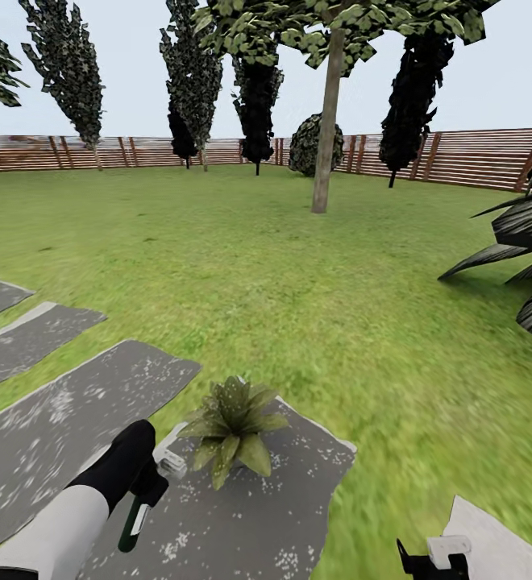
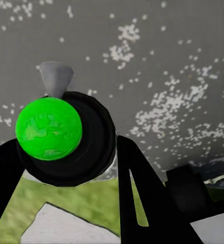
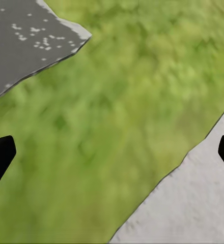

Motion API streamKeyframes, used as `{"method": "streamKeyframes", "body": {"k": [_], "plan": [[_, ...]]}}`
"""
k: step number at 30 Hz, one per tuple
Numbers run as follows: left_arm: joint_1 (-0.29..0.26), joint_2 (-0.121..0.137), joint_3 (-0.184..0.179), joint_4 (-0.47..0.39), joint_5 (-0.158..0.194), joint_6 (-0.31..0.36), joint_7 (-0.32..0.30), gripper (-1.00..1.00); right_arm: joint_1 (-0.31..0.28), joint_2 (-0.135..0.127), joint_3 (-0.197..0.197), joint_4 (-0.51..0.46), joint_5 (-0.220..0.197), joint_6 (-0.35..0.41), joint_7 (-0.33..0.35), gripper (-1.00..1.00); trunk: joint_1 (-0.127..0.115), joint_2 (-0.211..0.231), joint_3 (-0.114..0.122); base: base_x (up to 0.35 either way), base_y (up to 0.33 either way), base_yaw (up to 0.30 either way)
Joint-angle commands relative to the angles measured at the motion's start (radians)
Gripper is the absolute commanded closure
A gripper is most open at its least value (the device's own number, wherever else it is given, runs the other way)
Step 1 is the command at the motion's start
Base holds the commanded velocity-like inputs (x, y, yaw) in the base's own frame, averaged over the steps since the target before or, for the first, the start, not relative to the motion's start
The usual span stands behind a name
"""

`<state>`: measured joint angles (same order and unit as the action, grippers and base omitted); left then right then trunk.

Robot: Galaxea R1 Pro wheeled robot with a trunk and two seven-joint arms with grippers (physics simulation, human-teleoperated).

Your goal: Pick up the pesticide atomizer in the garden and spray insectifuge to fully cover both potted plants in the garden.

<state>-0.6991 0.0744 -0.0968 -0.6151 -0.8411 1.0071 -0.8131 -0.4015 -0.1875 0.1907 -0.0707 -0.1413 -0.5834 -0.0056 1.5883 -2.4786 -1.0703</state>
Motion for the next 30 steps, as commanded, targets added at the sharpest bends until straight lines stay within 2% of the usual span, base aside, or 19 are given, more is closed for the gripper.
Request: {"method": "streamKeyframes", "body": {"k": [1,10,12,15,30], "plan": [[0.0,0.001,-0.004,-0.002,-0.008,0.002,-0.011,1.0,0.0,0.0,0.009,0.0,-0.009,-0.002,-0.001,-1.0,0.0,0.0,-0.001,0.243,-0.166,0.0],[0.0,0.0,-0.003,-0.001,-0.006,0.002,-0.011,1.0,0.0,0.0,0.009,0.0,-0.009,-0.003,-0.001,-1.0,0.0,0.0,-0.001,0.106,-0.243,0.046],[0.001,-0.016,-0.003,-0.001,-0.008,0.0,-0.01,1.0,0.0,0.0,0.009,0.0,-0.009,-0.002,-0.001,-1.0,0.0,0.0,-0.001,0.001,-0.273,0.164],[0.007,-0.022,-0.003,-0.002,-0.01,0.001,-0.009,1.0,0.0,0.0,0.009,0.0,-0.009,-0.002,-0.001,-1.0,0.0,0.0,-0.001,0.0,-0.273,0.229],[0.007,-0.02,0.003,-0.003,-0.011,0.001,-0.009,1.0,0.0,0.0,0.009,0.0,-0.009,-0.003,-0.001,-1.0,0.0,0.0,-0.001,0.046,-0.273,0.242]]}}
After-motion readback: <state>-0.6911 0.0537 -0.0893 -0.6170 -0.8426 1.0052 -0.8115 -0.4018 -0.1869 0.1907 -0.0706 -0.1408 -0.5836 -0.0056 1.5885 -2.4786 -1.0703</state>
